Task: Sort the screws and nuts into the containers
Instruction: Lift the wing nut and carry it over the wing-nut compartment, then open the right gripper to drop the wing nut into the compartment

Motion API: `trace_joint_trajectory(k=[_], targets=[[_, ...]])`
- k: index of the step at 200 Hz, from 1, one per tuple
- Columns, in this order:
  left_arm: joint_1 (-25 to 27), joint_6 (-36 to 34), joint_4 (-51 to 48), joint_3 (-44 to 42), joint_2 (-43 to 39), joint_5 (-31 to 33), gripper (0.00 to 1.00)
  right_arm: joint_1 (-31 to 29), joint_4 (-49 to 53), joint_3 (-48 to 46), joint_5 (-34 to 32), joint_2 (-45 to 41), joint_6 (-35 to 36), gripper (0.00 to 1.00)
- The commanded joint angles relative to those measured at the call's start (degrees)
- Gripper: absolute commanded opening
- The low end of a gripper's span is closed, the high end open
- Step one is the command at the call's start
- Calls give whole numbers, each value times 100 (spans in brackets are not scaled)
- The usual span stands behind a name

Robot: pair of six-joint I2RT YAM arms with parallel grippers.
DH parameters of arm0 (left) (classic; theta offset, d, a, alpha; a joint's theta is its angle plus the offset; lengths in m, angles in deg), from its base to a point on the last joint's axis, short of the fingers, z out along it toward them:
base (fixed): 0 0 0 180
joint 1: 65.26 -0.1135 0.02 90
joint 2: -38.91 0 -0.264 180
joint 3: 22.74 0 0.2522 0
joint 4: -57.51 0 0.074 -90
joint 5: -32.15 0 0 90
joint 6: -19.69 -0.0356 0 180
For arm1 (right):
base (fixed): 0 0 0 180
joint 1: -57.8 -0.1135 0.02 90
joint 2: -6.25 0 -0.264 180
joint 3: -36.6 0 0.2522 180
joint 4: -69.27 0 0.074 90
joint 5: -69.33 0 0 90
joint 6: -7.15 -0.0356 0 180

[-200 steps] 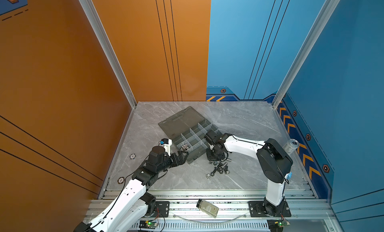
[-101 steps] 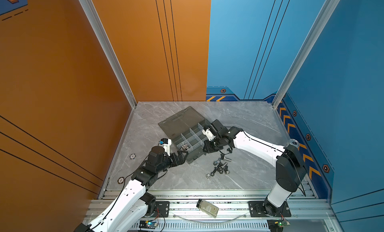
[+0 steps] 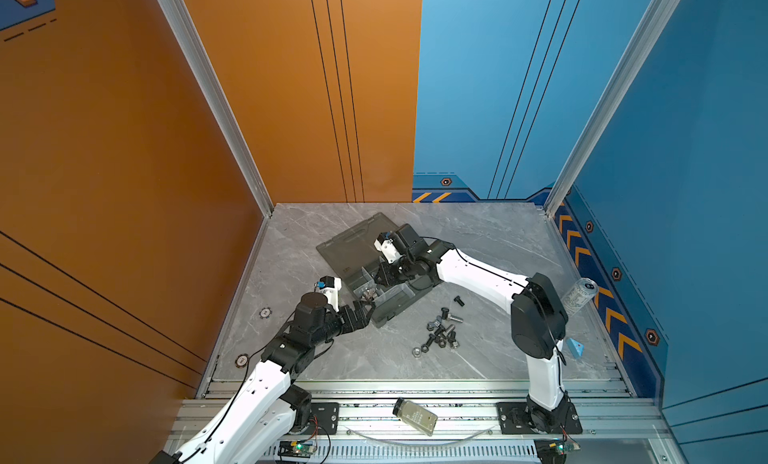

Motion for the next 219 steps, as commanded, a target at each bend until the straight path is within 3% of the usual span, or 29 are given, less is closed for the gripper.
trace_joint_trajectory(k=[1,54,91,143,186,219], targets=[[-58,-87,-150,29,-78,-132,98,-104,-133,437,-154,413,-80,3],[-84,-71,-158,4,-115,-145,98,-198,80,940,-384,1056,-115,7],[-99,-69,-159,-36,-164,-134,97,-253,244,974,-611,1147,-65,22],[-98,-46,-150,-41,-168,-131,98,-255,387,975,-673,1101,16,33],[-101,-29,-159,-41,-197,-123,98,-224,416,747,-774,741,52,36],[-102,-34,-168,-51,-221,-123,98,-157,416,125,-848,-3,0,37]])
